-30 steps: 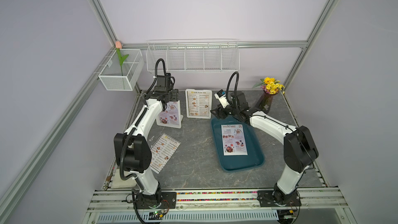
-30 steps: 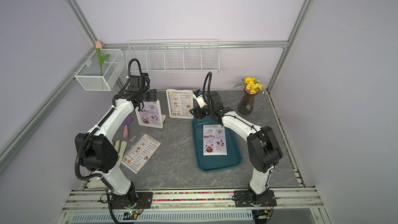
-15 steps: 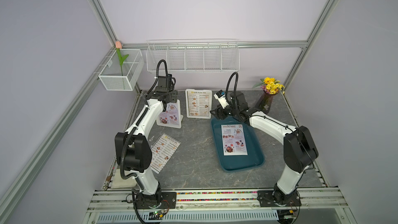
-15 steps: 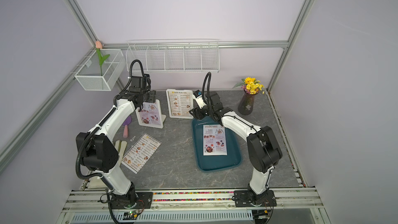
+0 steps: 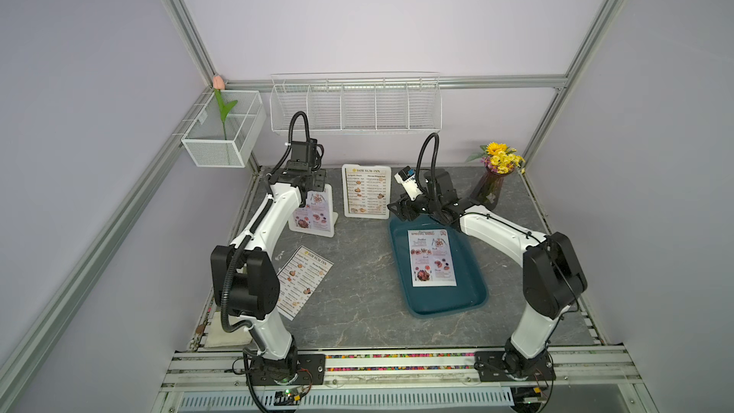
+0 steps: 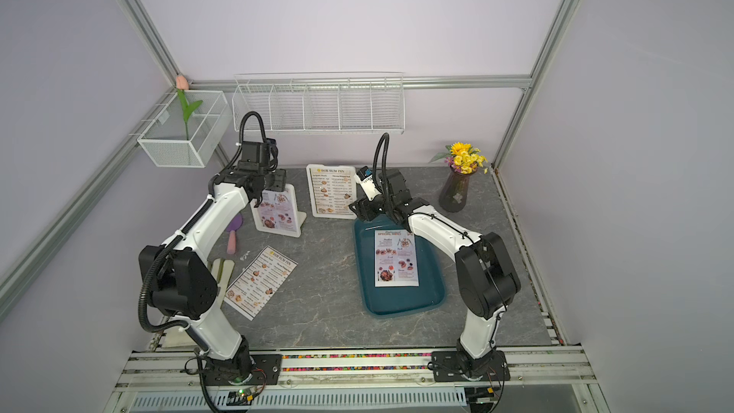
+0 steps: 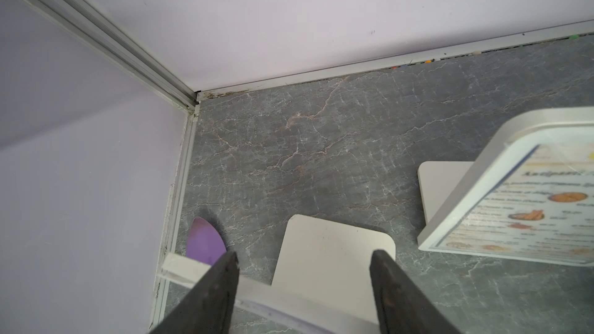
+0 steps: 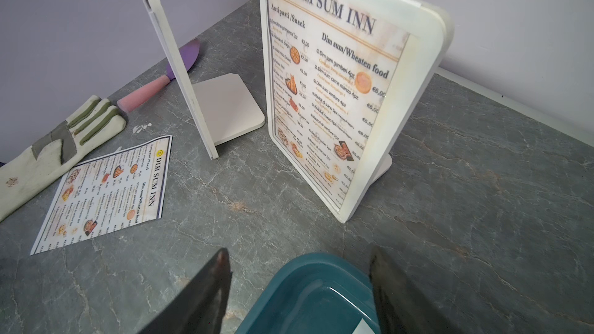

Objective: Replace the menus in the menu holders
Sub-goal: Adjust the menu at the menu holder, then move the menu holder to the center of the board, then adjust the menu holder at the center of the board.

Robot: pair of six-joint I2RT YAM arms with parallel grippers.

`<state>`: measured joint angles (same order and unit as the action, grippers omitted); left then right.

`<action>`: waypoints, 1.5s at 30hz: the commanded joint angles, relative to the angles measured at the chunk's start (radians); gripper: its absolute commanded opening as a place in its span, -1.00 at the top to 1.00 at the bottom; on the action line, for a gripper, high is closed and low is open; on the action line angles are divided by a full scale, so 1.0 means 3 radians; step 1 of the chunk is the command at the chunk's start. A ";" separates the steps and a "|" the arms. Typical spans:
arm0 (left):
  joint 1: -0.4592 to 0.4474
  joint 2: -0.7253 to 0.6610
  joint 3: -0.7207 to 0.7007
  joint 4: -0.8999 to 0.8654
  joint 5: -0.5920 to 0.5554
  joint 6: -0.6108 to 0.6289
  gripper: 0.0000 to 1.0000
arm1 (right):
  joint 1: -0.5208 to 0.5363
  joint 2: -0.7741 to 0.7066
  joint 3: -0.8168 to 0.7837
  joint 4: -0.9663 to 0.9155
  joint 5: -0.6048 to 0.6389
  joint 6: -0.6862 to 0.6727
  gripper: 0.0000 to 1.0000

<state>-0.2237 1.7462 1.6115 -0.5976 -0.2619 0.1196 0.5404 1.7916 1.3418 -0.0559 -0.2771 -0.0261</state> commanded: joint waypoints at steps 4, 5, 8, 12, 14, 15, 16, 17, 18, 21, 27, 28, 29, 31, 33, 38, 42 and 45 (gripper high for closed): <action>-0.0010 -0.0081 -0.0015 -0.0131 -0.0031 0.0039 -0.36 | 0.0024 0.0043 0.0146 -0.0049 0.0021 0.0026 -0.41; -0.0011 -0.0085 0.0005 -0.0135 -0.0055 0.0025 -0.37 | 0.0022 0.0050 0.0164 -0.0057 0.0033 0.0026 -0.41; -0.0008 -0.0122 0.0097 -0.0153 -0.0066 -0.0006 -0.40 | 0.0019 0.0066 0.0200 -0.0057 0.0074 0.0031 -0.41; -0.0011 -0.0243 0.0215 -0.0146 0.0075 -0.0131 -0.43 | -0.0007 0.0145 0.0285 -0.0054 0.0094 0.0043 -0.42; -0.0011 -0.0336 0.0226 -0.0130 0.0198 -0.0190 -0.44 | -0.0026 0.0204 0.0324 -0.0050 0.0095 0.0032 -0.43; -0.0011 -0.0384 0.0218 -0.0143 0.0233 -0.0222 -0.44 | -0.0040 0.0231 0.0345 -0.0044 0.0095 0.0018 -0.43; -0.0011 -0.0442 0.0196 -0.0167 0.0267 -0.0267 -0.44 | -0.0058 0.0259 0.0364 -0.0044 0.0091 0.0001 -0.44; -0.0011 -0.0524 0.0154 -0.0189 0.0306 -0.0309 -0.44 | -0.0077 0.0286 0.0391 -0.0039 0.0086 -0.0017 -0.44; -0.0011 -0.0602 0.0099 -0.0211 0.0334 -0.0350 -0.45 | -0.0090 0.0308 0.0409 -0.0039 0.0088 -0.0029 -0.45; -0.0011 -0.0916 -0.0183 -0.0244 0.0425 -0.0489 -0.45 | -0.0169 0.0395 0.0481 -0.0049 0.0019 -0.0064 -0.46; -0.0034 -0.1660 -0.0901 -0.0360 0.0427 -0.0708 -0.45 | -0.0252 0.0654 0.0706 -0.0049 -0.0248 -0.0193 -0.47; -0.0041 -0.1787 -0.1036 -0.0388 0.0394 -0.0758 -0.45 | -0.0252 0.0735 0.0804 -0.0090 -0.0289 -0.0233 -0.47; -0.0042 -0.1910 -0.1183 -0.0408 0.0377 -0.0801 -0.45 | -0.0252 0.0815 0.0894 -0.0132 -0.0303 -0.0265 -0.47; -0.0042 -0.2147 -0.1406 -0.0484 0.0325 -0.0842 -0.45 | -0.0257 0.0942 0.1030 -0.0127 -0.0278 -0.0271 -0.47; -0.0042 -0.2305 -0.1568 -0.0623 0.0363 -0.0825 -0.39 | -0.0277 0.1047 0.1144 -0.0115 -0.0307 -0.0256 -0.47; -0.0055 -0.2294 -0.1999 -0.0588 0.0885 -0.1036 -0.22 | -0.0305 0.1227 0.1339 -0.0087 -0.0437 -0.0261 -0.47; -0.0082 -0.2099 -0.2312 0.0026 0.1112 -0.1305 -0.13 | -0.0303 0.1258 0.1361 -0.0025 -0.0625 -0.0276 -0.42; -0.0088 -0.1785 -0.2340 0.0359 0.1228 -0.1352 -0.06 | -0.0305 0.1260 0.1348 0.0018 -0.0766 -0.0253 -0.31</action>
<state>-0.2455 1.1576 0.9134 -0.6315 0.0368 -0.2237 0.4538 2.1593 1.7264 -0.0776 -0.4366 -0.0864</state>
